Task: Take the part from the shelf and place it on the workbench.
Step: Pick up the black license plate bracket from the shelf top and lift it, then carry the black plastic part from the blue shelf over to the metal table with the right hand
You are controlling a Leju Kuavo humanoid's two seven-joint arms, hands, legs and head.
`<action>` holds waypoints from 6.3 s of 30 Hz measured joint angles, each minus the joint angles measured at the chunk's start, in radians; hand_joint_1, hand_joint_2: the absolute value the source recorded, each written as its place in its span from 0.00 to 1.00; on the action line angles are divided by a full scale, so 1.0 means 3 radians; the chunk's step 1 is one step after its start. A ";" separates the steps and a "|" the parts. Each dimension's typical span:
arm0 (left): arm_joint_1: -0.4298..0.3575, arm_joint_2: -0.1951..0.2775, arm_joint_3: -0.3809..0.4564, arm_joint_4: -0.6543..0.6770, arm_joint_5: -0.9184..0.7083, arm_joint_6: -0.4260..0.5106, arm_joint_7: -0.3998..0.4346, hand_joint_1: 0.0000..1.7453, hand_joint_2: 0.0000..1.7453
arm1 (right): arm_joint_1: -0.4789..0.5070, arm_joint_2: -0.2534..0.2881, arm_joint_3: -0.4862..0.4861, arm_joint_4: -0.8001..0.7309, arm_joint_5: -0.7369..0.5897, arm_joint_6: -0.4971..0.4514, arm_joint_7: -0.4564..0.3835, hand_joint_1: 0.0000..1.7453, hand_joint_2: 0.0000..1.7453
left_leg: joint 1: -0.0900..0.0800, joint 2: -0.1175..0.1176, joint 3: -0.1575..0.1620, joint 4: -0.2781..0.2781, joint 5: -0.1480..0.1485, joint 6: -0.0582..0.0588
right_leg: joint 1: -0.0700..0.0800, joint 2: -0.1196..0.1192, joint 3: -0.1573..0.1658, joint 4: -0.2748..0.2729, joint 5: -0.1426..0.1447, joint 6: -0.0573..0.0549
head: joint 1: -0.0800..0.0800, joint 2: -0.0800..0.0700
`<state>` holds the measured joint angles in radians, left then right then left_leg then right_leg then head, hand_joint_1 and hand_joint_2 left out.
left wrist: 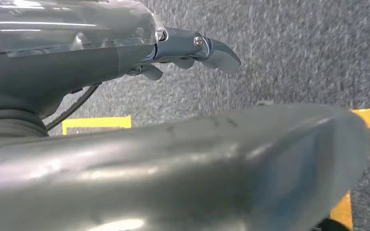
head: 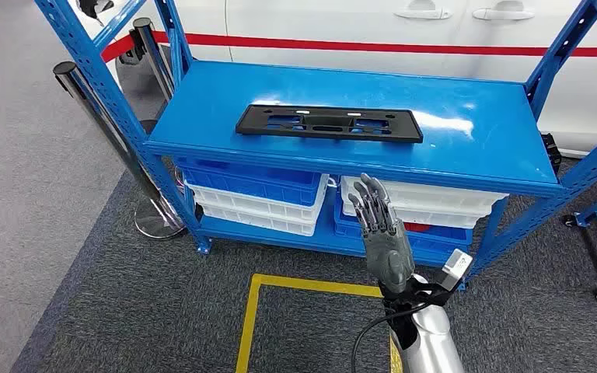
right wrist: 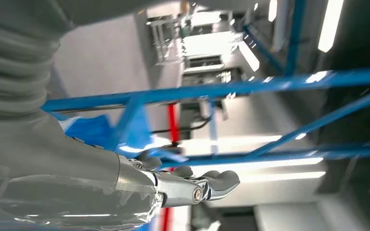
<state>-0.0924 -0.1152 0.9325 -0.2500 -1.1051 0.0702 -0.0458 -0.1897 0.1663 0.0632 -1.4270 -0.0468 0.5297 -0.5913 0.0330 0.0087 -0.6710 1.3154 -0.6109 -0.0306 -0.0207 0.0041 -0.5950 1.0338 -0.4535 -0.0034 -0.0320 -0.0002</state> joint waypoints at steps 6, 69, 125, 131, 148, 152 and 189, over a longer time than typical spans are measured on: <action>-0.0032 -0.0006 0.0162 0.0028 -0.0169 0.0001 0.0012 0.00 0.00 | -0.0064 0.0000 0.0381 -0.0443 -0.0080 -0.0094 -0.0111 0.00 0.00 | -0.0044 -0.0019 0.0352 -0.0927 0.0459 0.0074 | 0.0016 0.0033 0.0024 -0.0002 -0.0009 0.0052 | 0.0001 -0.0001; -0.0104 -0.0053 0.0422 0.0148 -0.0515 0.0036 0.0062 0.00 0.00 | -0.0092 -0.0090 0.1037 -0.1097 -0.0190 -0.0121 -0.0191 0.00 0.00 | 0.0014 -0.0161 0.0113 -0.0776 0.0531 0.0005 | -0.0031 0.0157 0.0276 -0.0015 -0.0276 0.0104 | -0.0088 0.0000; -0.0063 -0.0043 0.0460 0.0168 -0.0506 0.0117 0.0115 0.00 0.00 | -0.0128 -0.0098 0.1066 -0.0978 -0.0101 -0.0278 -0.0168 0.00 1.00 | -0.0043 -0.0024 0.0033 -0.0478 0.0432 -0.0007 | 0.0087 0.0003 0.0186 -0.0121 -0.0049 -0.0094 | -0.0059 0.0000; -0.0072 -0.0037 0.0461 0.0168 -0.0506 0.0101 0.0108 0.00 0.00 | -0.0125 -0.0107 0.1072 -0.0956 -0.0112 -0.0282 -0.0172 0.00 0.00 | -0.0052 -0.0043 0.0161 -0.0840 0.0555 0.0103 | 0.0098 0.0008 0.0165 0.0012 -0.0176 -0.0005 | -0.0055 0.0000; -0.0085 -0.0039 0.0461 0.0168 -0.0518 0.0106 0.0084 0.00 0.00 | -0.0129 -0.0123 0.1071 -0.0883 -0.0216 -0.0283 -0.0156 0.00 0.00 | -0.0033 -0.0035 0.0228 -0.0840 0.0463 0.0029 | 0.0052 0.0013 0.0047 -0.0110 0.0047 -0.0026 | -0.0022 0.0000; -0.0083 -0.0039 0.0460 0.0168 -0.0544 0.0104 0.0081 0.00 0.00 | -0.0121 -0.0129 0.1071 -0.0859 -0.0229 -0.0268 -0.0108 0.00 0.00 | -0.0041 -0.0035 -0.0121 -0.0090 0.0105 0.0030 | 0.0073 0.0051 0.0068 -0.0133 0.0053 -0.0067 | -0.0026 -0.0001; -0.0081 -0.0041 0.0448 0.0168 -0.0534 0.0108 0.0034 0.00 0.00 | -0.0134 -0.0196 0.1072 -0.0851 -0.0341 -0.0202 -0.0029 0.00 0.00 | -0.0034 -0.0154 0.0254 -0.0797 0.0489 0.0064 | 0.0082 0.0278 0.0033 -0.0062 0.0060 -0.0034 | -0.0006 -0.0001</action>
<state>-0.1168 -0.1275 1.0668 -0.1995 -1.2654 0.1027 -0.0355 -0.2299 0.1075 0.3849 -1.6822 -0.1490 0.4691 -0.6002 0.0227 -0.0374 -0.5947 1.0764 -0.4643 -0.0115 0.0038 0.0875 -0.5851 1.0154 -0.4356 -0.0136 -0.0338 -0.0004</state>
